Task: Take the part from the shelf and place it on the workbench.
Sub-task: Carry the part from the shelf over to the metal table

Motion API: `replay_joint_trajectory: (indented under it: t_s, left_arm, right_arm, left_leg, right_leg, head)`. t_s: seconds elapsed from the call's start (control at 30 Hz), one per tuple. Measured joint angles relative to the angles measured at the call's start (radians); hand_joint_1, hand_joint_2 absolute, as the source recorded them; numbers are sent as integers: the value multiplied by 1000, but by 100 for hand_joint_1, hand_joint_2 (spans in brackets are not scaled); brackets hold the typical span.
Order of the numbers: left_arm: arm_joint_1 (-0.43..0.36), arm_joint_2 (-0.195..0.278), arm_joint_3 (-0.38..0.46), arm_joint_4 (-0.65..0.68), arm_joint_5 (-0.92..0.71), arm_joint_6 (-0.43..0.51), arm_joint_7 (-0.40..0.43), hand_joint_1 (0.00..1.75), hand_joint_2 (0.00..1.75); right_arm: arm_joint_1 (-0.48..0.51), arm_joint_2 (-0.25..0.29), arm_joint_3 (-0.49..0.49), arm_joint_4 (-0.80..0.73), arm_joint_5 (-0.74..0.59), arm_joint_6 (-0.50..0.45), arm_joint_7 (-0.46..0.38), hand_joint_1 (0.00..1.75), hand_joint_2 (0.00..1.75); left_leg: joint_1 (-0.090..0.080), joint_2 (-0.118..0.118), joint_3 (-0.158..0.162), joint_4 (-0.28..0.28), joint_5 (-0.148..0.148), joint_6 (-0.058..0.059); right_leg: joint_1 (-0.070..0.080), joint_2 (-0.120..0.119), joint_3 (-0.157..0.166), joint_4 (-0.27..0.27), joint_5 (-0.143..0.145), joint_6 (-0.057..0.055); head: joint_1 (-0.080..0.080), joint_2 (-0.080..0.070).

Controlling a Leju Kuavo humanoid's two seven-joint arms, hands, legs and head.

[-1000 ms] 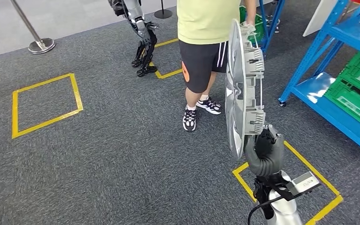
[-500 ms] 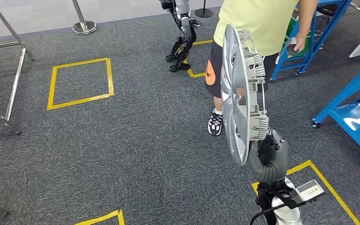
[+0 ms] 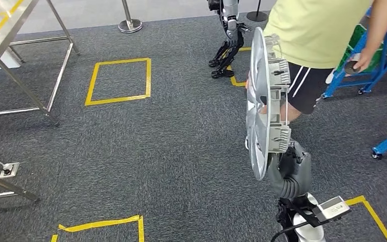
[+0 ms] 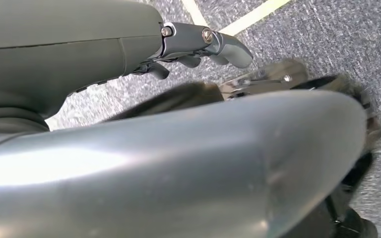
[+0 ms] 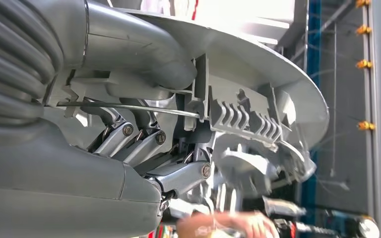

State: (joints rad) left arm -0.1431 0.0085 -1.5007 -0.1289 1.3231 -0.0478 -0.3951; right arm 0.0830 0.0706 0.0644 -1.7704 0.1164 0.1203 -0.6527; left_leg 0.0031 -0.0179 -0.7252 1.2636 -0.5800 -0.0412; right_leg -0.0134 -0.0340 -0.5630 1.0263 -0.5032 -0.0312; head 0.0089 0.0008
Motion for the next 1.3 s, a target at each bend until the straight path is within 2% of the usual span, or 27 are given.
replay_joint_trajectory:
  t_s: [0.03, 0.07, 0.1, 0.13, 0.2, 0.23, 0.27, 0.33, 0.4, 0.47, 0.53, 0.57, 0.6, 0.63, 0.7, 0.77, 0.83, 0.9, 0.97, 1.03, 1.07, 1.1, 1.13, 1.2, 1.23, 1.27, 1.3]
  left_arm:
    - [1, 0, 0, 0, 0, -1, 1, 0, 0]
    - [2, 1, 0, 0, 0, -2, 2, 0, 0]
    - [3, 1, 0, 0, 1, -2, 4, 0, 0]
    - [3, 2, 0, 0, 1, -3, 6, 0, 0]
    - [1, 3, 0, 0, 1, -4, 10, 0, 0]
    - [1, 3, 0, 0, 0, -4, 12, 0, 0]
    - [1, 3, 0, 0, -2, -4, 15, 0, 0]
    - [5, 3, 0, 0, -4, -4, 18, 0, 0]
    - [6, 3, 0, 0, -2, -4, 19, 0, 0]
    - [4, 1, 0, 0, 0, -4, 18, 0, 0]
    - [4, -1, 0, 0, 2, -4, 18, 0, 0]
    - [5, -2, 0, 0, 2, -4, 19, 0, 0]
    - [5, -3, 0, 0, 2, -4, 18, 0, 0]
    - [5, -3, 0, 0, 3, -4, 17, 0, 0]
    - [4, -4, 0, 0, 5, -4, 13, 0, 0]
    - [5, -4, 0, 0, 9, -4, 8, 0, 0]
    - [12, -5, 0, 0, 14, -4, 4, 0, 0]
    - [16, -5, 0, 0, 17, -4, 1, 0, 0]
    - [13, -6, 0, 0, 19, -4, 0, 0, 0]
    - [10, -7, 0, -1, 20, -4, 1, 0, 0]
    - [9, -7, 0, -1, 20, -5, 3, 0, 0]
    - [9, -8, 0, -1, 19, -6, 5, 0, 0]
    - [8, -8, 0, -1, 18, -6, 7, 0, 0]
    - [3, -8, 0, -1, 16, -6, 10, 0, 0]
    - [-1, -7, 0, -1, 17, -6, 10, 0, 0]
    - [-5, -7, 0, -1, 18, -6, 10, 0, 0]
    - [-6, -7, 0, -1, 19, -6, 9, 0, 0]
  right_arm:
    - [5, 0, -1, -2, 1, 1, 0, 175, 175]
    - [9, 0, -2, -3, 3, 2, 0, 175, 175]
    - [11, 0, -2, -5, 4, 4, 0, 175, 175]
    - [12, 0, -2, -6, 4, 4, 0, 175, 175]
    - [14, 0, -3, -9, 2, 6, 0, 175, 175]
    - [16, 0, -4, -10, 3, 5, 0, 175, 175]
    - [18, 1, -4, -11, 5, 5, 0, 175, 175]
    - [21, 2, -4, -13, 11, 3, 0, 175, 175]
    - [24, 3, -6, -16, 10, 5, 0, 175, 175]
    - [28, 3, -11, -18, 9, 7, 0, 175, 175]
    - [31, 3, -14, -18, 11, 8, 0, 175, 175]
    - [31, 3, -14, -18, 13, 8, 0, 175, 175]
    - [30, 3, -14, -18, 15, 7, 0, 175, 175]
    - [30, 3, -14, -18, 16, 8, 0, 175, 175]
    - [28, 3, -14, -17, 19, 9, 0, 175, 175]
    - [26, 3, -14, -17, 22, 9, 0, 175, 175]
    - [24, 4, -13, -17, 27, 8, 0, 175, 175]
    - [22, 6, -11, -17, 31, 8, 0, 175, 175]
    - [22, 8, -11, -18, 31, 8, 0, 175, 175]
    - [20, 9, -12, -18, 35, 10, 0, 175, 175]
    - [18, 10, -13, -18, 38, 12, 0, 175, 175]
    - [15, 12, -13, -18, 41, 15, 0, 175, 175]
    - [11, 13, -13, -18, 44, 18, 0, 175, 175]
    - [5, 16, -13, -17, 46, 23, 0, 175, 175]
    - [2, 17, -13, -17, 46, 26, 0, 175, 175]
    - [0, 17, -13, -16, 46, 31, 0, 175, 175]
    - [-4, 19, -13, -14, 46, 37, 0, 175, 175]
  left_leg:
    - [1, 6, -15, 38, -11, -1]
    - [2, 9, -12, 39, -2, -1]
    - [2, 14, 11, 1, 22, 0]
    - [1, 31, 50, -67, 54, 3]
    - [-7, 79, 117, -192, 96, 15]
    - [-11, 93, 133, -224, 103, 22]
    - [-15, 92, 135, -233, 102, 29]
    - [-14, 62, 133, -237, 108, 42]
    - [-8, 36, 136, -245, 115, 54]
    - [-4, 10, 136, -248, 119, 61]
    - [-3, -19, 135, -246, 120, 62]
    - [-3, -34, 134, -243, 120, 62]
    - [-2, -49, 134, -241, 120, 61]
    - [-1, -65, 134, -237, 119, 59]
    - [0, -94, 129, -229, 116, 48]
    - [1, -116, 122, -227, 118, 33]
    - [4, -128, 114, -231, 124, 19]
    - [2, -80, 98, -203, 105, 10]
    - [0, -13, 53, -102, 45, 7]
    - [2, 4, -1, 21, -9, 3]
    - [2, 6, -9, 45, -12, 3]
    - [2, 9, 4, 30, 3, 3]
    - [2, 17, 36, -25, 32, 5]
    - [-3, 59, 113, -166, 81, 14]
    - [-6, 74, 137, -212, 93, 20]
    - [-10, 83, 145, -232, 96, 26]
    - [-13, 76, 142, -233, 97, 31]
  right_leg:
    - [1, -14, 0, 0, -1, -1]
    - [2, -27, 1, 1, -2, -2]
    - [3, -39, 2, 1, -3, -1]
    - [3, -50, 4, 2, -6, 1]
    - [8, -70, 9, 6, -12, 9]
    - [10, -80, 11, 7, -15, 14]
    - [12, -91, 13, 7, -17, 19]
    - [9, -104, 18, 7, -22, 30]
    - [4, -57, 7, 42, -49, 41]
    - [0, 10, -46, 153, -106, 47]
    - [0, 30, -109, 268, -143, 50]
    - [-1, 32, -122, 283, -134, 50]
    - [-3, 34, -113, 256, -106, 51]
    - [-6, 43, -87, 196, -67, 51]
    - [-12, 81, -30, 72, -15, 52]
    - [-10, 96, -12, 26, -8, 46]
    - [-7, 74, -12, 21, -1, 32]
    - [-7, 51, -11, 14, 5, 16]
    - [-4, 25, -12, 12, 6, 5]
    - [0, -5, -13, 12, 4, 1]
    - [1, -19, -14, 13, 4, 0]
    - [2, -32, -13, 13, 4, 1]
    - [3, -44, -12, 13, 3, 1]
    - [6, -68, -7, 13, -1, 6]
    - [8, -78, -5, 14, -2, 11]
    - [9, -87, -4, 14, -3, 16]
    - [9, -96, -3, 13, -3, 22]
  head:
    - [0, 0]
    - [0, 0]
    - [0, 0]
    - [-1, 0]
    - [-1, 0]
    - [0, 0]
    - [0, 0]
    - [1, 0]
    - [4, 0]
    - [10, 0]
    - [15, 0]
    - [16, 0]
    - [16, 0]
    - [16, 0]
    - [17, 0]
    - [16, 0]
    - [15, 0]
    - [9, 0]
    - [1, 0]
    - [-2, 0]
    - [-2, 0]
    - [-2, 0]
    - [-2, 0]
    - [-2, 0]
    - [-2, 0]
    - [-1, 0]
    - [0, 0]
